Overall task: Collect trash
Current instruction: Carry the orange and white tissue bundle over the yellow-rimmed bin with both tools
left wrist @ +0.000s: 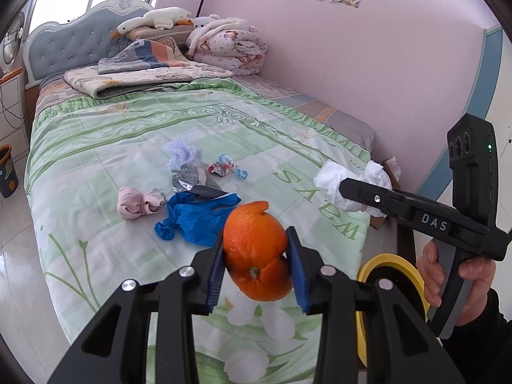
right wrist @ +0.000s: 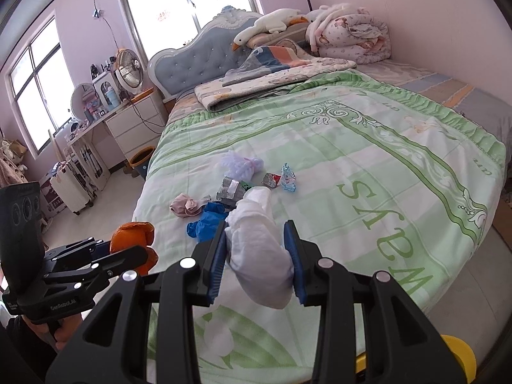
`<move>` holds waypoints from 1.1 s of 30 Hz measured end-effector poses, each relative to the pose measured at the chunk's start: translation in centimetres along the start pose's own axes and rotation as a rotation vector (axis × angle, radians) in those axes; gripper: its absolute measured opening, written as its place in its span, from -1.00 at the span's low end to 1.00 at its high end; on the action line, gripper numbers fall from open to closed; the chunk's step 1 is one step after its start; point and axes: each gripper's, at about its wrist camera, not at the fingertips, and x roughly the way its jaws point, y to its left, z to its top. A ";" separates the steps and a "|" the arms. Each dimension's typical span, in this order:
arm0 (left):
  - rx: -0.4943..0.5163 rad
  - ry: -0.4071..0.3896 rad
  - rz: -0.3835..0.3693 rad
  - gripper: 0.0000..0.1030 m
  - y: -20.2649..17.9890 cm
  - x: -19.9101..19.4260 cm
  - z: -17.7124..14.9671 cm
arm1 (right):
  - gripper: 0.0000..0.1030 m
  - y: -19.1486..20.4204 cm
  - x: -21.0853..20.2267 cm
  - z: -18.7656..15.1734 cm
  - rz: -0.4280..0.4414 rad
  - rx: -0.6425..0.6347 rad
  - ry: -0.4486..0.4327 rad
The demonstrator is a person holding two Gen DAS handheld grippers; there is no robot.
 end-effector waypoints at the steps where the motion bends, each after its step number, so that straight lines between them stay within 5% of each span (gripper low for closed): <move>1: 0.007 0.001 -0.005 -0.34 -0.5 0.0 0.0 | -0.34 -0.1 -0.5 -0.2 -0.006 0.002 -0.003; 33: 0.253 0.070 -0.197 -0.34 -16.4 1.2 -3.4 | -0.33 -10.3 -17.1 -9.4 -0.162 0.194 -0.125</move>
